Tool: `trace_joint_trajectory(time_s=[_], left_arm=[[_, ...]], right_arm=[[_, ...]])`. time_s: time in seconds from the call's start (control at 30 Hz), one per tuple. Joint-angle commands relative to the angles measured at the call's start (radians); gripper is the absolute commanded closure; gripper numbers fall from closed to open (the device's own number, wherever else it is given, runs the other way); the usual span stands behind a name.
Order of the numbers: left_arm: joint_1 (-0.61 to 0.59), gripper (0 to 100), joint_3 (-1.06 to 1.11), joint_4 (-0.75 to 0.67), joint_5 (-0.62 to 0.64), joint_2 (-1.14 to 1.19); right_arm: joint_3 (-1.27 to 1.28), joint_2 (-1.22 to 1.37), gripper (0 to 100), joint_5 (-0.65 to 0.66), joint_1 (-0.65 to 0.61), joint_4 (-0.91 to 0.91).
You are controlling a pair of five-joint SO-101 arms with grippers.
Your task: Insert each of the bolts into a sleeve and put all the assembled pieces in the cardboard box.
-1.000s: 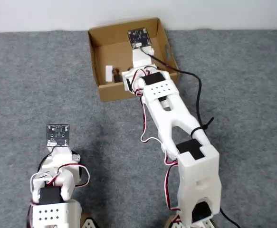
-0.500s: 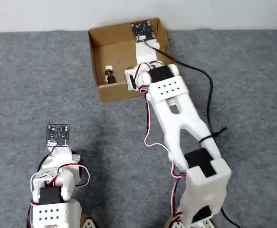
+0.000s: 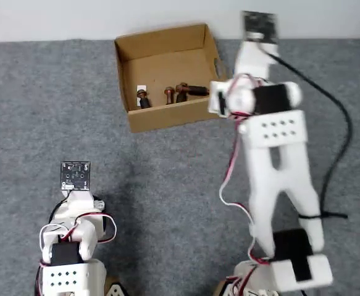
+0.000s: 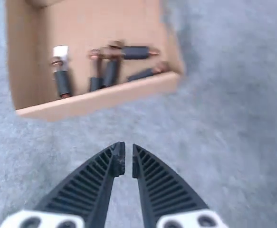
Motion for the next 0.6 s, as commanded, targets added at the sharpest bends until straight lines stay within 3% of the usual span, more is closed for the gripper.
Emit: trace_joint_trajectory(time_s=[0.0,0.13,0.33,0.57], left_arm=[[-0.006,99,-0.01,-0.031,0.011,-0.008],[-0.006,99,-0.01,-0.031,0.011,-0.008],[-0.006,99,-0.01,-0.031,0.011,-0.008],[-0.006,99,-0.01,-0.031,0.011,-0.008]], right_arm=[[0.091,-0.142,99.0,-0.021,0.077,0.01],[0.305,-0.326,99.1,-0.014,0.133,-0.054],[0.744,-0.602,99.1,0.046,0.194,-0.295],[1.111,-0.743,99.1,0.075,0.236,-0.469]])
